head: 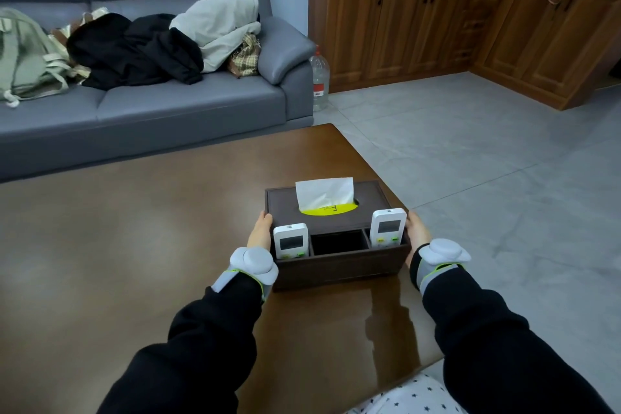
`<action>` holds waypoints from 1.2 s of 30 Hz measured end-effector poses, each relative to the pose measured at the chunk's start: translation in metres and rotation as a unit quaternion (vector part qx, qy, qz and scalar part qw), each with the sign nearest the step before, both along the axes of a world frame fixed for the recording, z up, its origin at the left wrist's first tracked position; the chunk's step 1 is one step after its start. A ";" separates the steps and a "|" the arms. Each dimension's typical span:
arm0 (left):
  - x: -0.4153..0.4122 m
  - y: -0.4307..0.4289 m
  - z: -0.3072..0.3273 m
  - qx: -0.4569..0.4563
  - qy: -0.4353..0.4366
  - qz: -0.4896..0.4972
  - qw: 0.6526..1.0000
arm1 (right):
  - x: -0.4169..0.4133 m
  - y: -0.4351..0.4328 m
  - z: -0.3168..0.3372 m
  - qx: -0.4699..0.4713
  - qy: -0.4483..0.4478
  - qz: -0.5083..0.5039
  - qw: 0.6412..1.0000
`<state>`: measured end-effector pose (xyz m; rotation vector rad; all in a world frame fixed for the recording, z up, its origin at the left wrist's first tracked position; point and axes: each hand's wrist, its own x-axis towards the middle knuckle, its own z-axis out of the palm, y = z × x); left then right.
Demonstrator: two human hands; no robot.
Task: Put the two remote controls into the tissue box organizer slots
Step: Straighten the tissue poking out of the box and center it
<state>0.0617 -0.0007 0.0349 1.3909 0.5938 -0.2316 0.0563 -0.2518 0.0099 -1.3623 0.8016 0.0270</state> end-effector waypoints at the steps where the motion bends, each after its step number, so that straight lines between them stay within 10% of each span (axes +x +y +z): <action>1: 0.001 0.004 -0.002 -0.014 0.000 0.010 1.000 | 0.000 0.003 0.000 0.025 -0.019 0.002 1.000; 36: -0.018 0.132 -0.006 -0.104 -0.008 0.140 0.985 | 0.018 0.141 0.015 -0.021 -0.016 0.127 0.992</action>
